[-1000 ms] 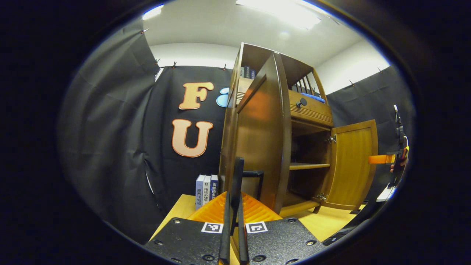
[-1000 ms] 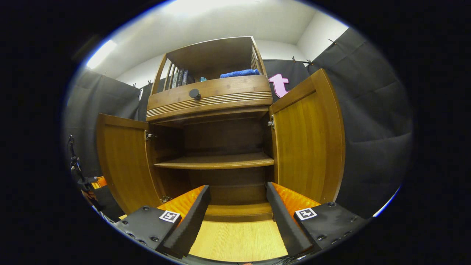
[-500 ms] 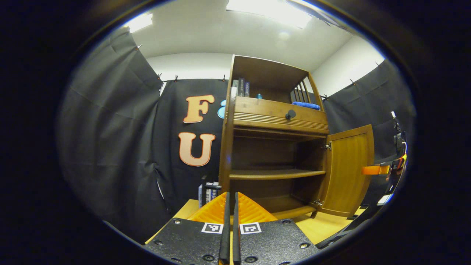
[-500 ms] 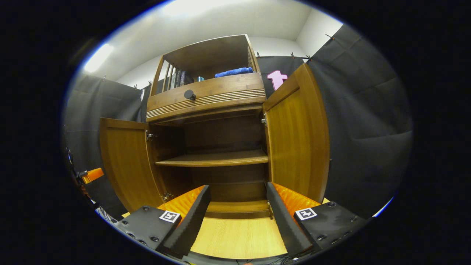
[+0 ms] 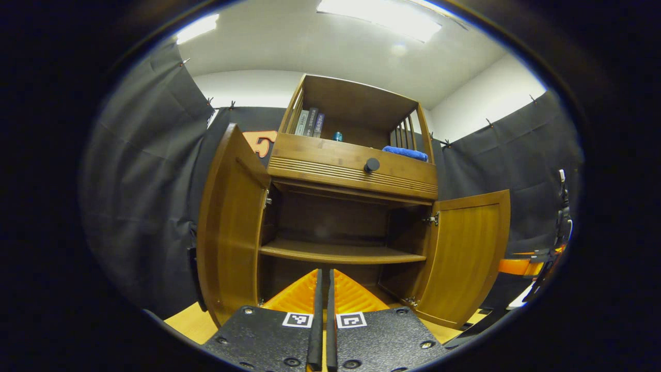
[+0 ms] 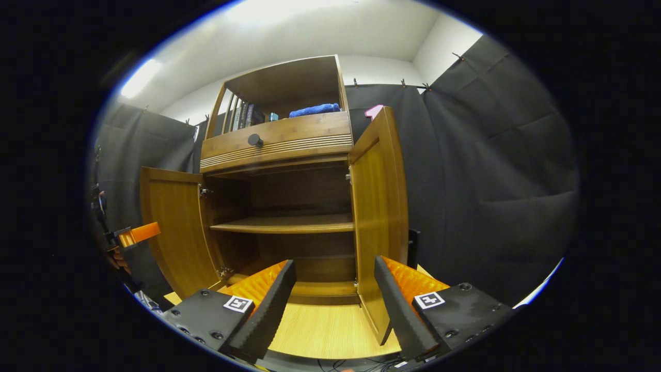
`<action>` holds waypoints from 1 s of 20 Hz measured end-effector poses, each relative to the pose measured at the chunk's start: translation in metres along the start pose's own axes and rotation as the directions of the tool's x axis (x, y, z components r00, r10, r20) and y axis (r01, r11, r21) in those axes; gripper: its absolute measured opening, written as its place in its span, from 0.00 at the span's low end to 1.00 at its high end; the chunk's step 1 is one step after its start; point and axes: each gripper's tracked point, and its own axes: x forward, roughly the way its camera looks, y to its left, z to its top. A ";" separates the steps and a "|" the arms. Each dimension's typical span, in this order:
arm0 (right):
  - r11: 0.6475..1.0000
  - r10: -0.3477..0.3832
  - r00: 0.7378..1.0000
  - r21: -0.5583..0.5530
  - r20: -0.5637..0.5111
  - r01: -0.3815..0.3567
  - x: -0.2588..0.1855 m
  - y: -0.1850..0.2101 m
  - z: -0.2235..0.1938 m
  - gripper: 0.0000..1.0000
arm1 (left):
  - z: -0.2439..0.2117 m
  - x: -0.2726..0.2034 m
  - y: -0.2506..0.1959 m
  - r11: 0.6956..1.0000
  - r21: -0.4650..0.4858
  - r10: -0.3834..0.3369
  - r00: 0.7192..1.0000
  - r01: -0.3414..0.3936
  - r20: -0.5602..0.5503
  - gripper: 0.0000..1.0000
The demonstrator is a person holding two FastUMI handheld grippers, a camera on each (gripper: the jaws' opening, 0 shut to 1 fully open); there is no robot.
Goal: Open the right door of the double-door shoe cabinet with the right hand, and open the left door with the left hand.
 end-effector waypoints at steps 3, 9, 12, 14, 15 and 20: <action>1.000 -0.007 1.000 0.002 0.005 0.007 -0.004 -0.005 0.001 0.93 | -0.004 -0.005 -0.005 0.997 0.009 0.074 0.997 -0.074 0.006 0.13; 0.999 -0.034 0.999 0.021 0.020 0.034 -0.015 -0.015 0.002 0.99 | 0.000 -0.004 -0.016 0.996 -0.036 0.079 0.996 -0.077 0.037 0.76; 0.998 -0.051 0.998 0.033 0.028 0.051 -0.017 -0.017 0.003 0.93 | 0.003 -0.005 -0.009 0.996 -0.025 0.091 0.995 -0.090 0.037 0.92; 0.998 -0.054 0.998 0.036 0.029 0.053 -0.019 -0.015 0.003 0.98 | 0.002 -0.006 -0.006 0.995 -0.016 0.096 0.995 -0.096 0.030 0.95; 0.998 -0.054 0.998 0.035 0.029 0.053 -0.019 -0.013 0.002 0.98 | 0.002 -0.006 -0.005 0.995 -0.015 0.097 0.995 -0.096 0.027 0.95; 0.999 -0.051 0.998 0.019 0.024 0.051 -0.018 -0.001 0.004 0.94 | 0.012 -0.010 0.002 0.993 0.000 0.114 0.993 -0.114 0.023 0.95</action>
